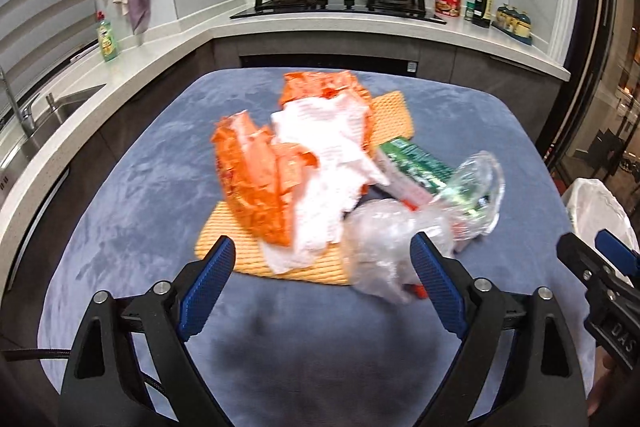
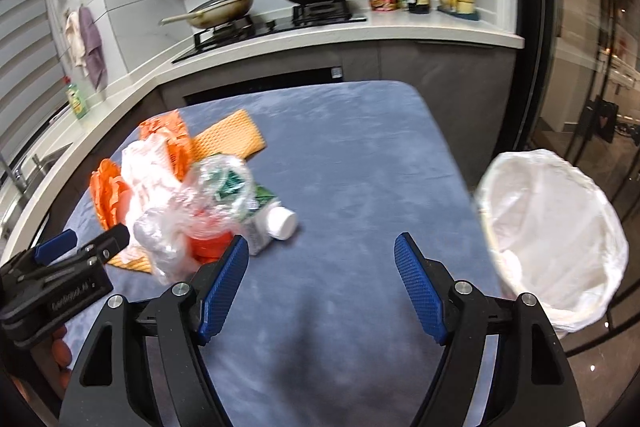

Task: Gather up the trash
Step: 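Grasp the orange bag with the left gripper while the right grasps the clear plastic bag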

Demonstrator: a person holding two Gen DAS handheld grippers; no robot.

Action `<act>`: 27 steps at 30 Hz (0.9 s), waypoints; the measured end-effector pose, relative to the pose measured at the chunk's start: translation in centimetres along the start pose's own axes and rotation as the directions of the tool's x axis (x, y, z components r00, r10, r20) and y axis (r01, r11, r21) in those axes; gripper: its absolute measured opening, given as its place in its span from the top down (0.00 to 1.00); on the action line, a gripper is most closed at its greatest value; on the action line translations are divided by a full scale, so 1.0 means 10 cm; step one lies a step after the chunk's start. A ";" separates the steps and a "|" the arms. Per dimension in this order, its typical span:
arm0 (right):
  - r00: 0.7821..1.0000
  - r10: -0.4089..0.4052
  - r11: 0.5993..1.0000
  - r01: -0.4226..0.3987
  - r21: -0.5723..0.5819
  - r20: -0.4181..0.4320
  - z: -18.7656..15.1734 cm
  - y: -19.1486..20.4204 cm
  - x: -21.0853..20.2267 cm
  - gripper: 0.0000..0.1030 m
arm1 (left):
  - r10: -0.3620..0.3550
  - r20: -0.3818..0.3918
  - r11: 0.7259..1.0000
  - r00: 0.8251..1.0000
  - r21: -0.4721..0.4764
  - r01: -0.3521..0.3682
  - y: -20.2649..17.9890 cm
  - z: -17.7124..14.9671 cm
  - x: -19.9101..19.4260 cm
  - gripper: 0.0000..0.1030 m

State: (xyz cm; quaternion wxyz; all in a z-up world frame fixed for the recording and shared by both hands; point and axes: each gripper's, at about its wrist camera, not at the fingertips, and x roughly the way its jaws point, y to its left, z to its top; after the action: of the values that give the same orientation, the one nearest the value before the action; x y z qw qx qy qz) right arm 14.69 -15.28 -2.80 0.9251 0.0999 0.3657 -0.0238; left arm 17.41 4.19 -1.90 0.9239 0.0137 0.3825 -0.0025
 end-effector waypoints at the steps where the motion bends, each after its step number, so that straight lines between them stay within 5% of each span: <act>1: 1.000 0.008 1.000 -0.008 -0.002 -0.005 0.01 0.05 0.04 0.30 | 0.003 -0.002 1.000 1.000 -0.007 -0.003 0.06 -0.02 0.01 0.15; 18: 0.987 0.151 0.981 -0.157 -0.111 -0.063 -0.01 0.98 0.40 0.30 | 0.067 -0.033 0.990 0.997 -0.121 -0.071 0.78 -0.01 0.16 0.15; 21: 0.986 0.147 0.978 -0.156 -0.137 -0.073 -0.03 1.07 0.47 0.41 | 0.064 -0.032 0.989 0.997 -0.132 -0.068 0.82 0.00 0.18 0.15; 23: 0.985 0.146 0.976 -0.159 -0.146 -0.096 -0.05 1.09 0.53 0.70 | 0.059 -0.031 0.989 0.998 -0.132 -0.062 0.81 0.01 0.20 0.15; 27: 0.983 0.151 0.977 -0.164 -0.138 -0.102 -0.06 1.02 0.53 0.76 | 0.040 -0.021 0.992 0.999 -0.121 -0.043 0.75 0.07 0.24 0.15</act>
State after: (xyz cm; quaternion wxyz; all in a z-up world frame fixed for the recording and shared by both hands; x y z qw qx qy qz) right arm 19.30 -4.97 -5.14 0.9112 0.0615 0.3992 0.0809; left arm 19.70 11.67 -2.89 0.9193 -0.0346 0.3900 0.0401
